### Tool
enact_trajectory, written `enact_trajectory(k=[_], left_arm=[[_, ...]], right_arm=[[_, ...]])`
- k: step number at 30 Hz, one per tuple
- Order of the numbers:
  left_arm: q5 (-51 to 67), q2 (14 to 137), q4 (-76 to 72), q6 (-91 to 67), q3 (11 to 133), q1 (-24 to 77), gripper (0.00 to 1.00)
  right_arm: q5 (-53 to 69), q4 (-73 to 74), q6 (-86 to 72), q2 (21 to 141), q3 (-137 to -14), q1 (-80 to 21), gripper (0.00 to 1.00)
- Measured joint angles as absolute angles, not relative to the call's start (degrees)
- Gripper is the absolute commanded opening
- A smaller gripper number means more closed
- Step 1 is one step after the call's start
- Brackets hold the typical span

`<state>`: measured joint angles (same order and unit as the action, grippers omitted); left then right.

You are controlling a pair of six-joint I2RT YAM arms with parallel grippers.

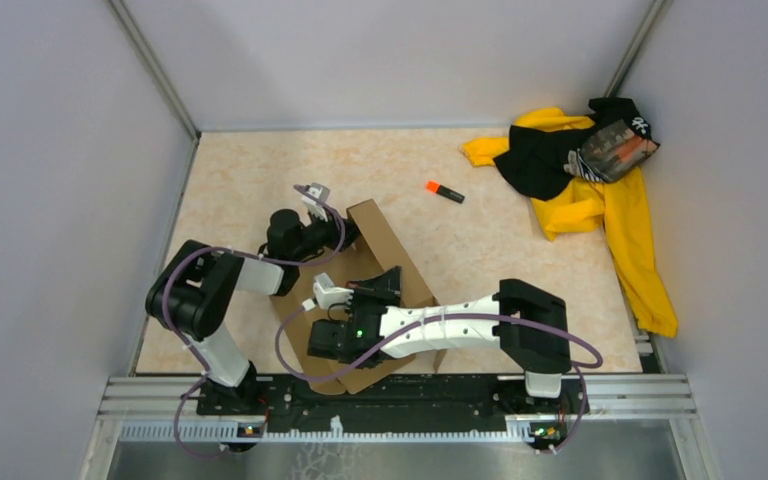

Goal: Fold the paper box

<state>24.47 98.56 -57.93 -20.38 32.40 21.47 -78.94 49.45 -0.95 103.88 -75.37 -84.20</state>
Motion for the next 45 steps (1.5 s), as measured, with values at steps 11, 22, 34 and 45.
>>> enact_trajectory(k=[11,22,34,45], left_arm=[[16.0,98.2,-53.0,-17.0,35.2,25.4,0.12],[9.3,95.4,-42.7,-13.0,38.5,27.2,0.12],[-3.8,90.4,-24.2,-8.9,43.8,27.3,0.13],[-16.4,91.7,-1.4,-7.4,57.8,30.3,0.13]], right_arm=[[-79.0,47.4,0.1,103.4,-74.1,-83.7,0.0],[-70.3,44.2,-0.8,99.6,-73.9,-82.6,0.36],[-56.8,40.7,-4.3,87.8,-75.5,-77.6,0.5],[-50.5,36.0,-9.5,71.9,-72.6,-65.6,0.52]])
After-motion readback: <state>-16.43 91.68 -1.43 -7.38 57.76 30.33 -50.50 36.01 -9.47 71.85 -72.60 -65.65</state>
